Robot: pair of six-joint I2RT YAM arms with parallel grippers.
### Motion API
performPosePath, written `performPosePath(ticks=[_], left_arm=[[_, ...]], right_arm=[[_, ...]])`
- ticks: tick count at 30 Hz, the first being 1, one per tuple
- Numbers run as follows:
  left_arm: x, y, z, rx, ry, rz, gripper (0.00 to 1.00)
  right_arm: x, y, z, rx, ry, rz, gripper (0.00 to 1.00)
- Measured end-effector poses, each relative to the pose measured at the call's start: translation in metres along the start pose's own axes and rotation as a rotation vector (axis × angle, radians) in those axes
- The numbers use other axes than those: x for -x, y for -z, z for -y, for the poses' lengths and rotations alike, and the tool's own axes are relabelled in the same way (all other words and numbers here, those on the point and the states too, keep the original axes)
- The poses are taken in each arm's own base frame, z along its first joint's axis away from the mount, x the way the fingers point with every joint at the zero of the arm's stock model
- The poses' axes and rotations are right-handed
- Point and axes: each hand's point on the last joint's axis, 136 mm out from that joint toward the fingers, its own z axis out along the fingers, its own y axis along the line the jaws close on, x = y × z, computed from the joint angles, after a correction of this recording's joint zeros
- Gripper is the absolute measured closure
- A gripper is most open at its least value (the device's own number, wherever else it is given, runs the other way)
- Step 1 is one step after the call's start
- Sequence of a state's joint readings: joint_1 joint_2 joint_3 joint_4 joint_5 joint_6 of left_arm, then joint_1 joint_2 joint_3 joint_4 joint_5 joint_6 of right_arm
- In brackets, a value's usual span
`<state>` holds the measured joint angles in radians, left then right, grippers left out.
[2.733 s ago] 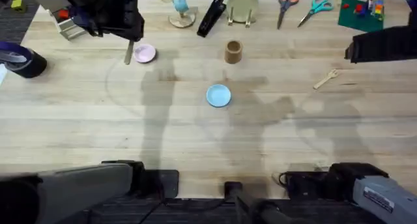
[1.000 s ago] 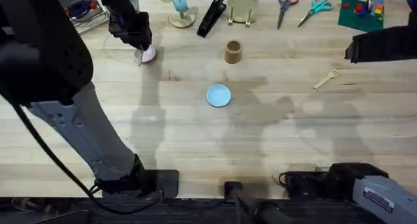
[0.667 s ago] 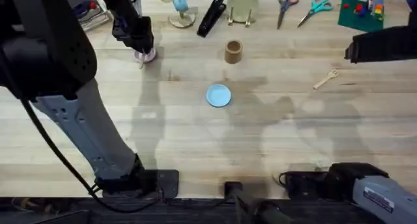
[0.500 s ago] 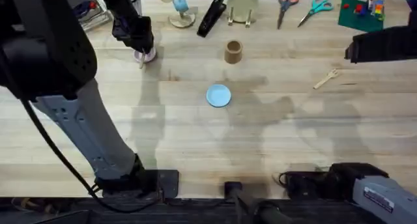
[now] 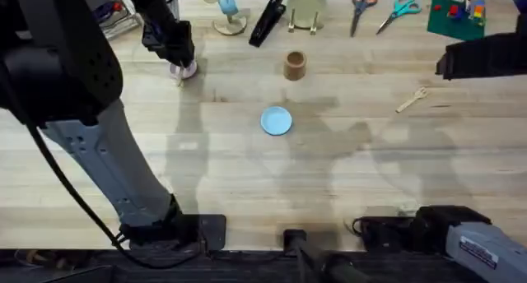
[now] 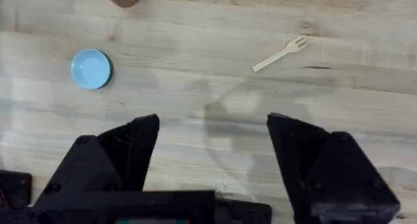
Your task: Pick up a utensil and set it on the pink plate, then put the other utensil in the container.
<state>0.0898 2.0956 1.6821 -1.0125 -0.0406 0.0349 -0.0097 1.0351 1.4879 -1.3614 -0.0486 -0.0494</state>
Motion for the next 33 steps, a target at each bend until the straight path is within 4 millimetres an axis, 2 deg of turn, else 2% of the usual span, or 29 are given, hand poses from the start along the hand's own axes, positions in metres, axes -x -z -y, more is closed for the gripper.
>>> performPosePath(ticks=[33], left_arm=[[0.0019, 0.0001, -0.0001, 0.000, -0.002, 0.008, 0.787]], right_arm=[[0.0000, 0.0000, 0.0000, 0.000, 0.000, 0.000, 0.007]])
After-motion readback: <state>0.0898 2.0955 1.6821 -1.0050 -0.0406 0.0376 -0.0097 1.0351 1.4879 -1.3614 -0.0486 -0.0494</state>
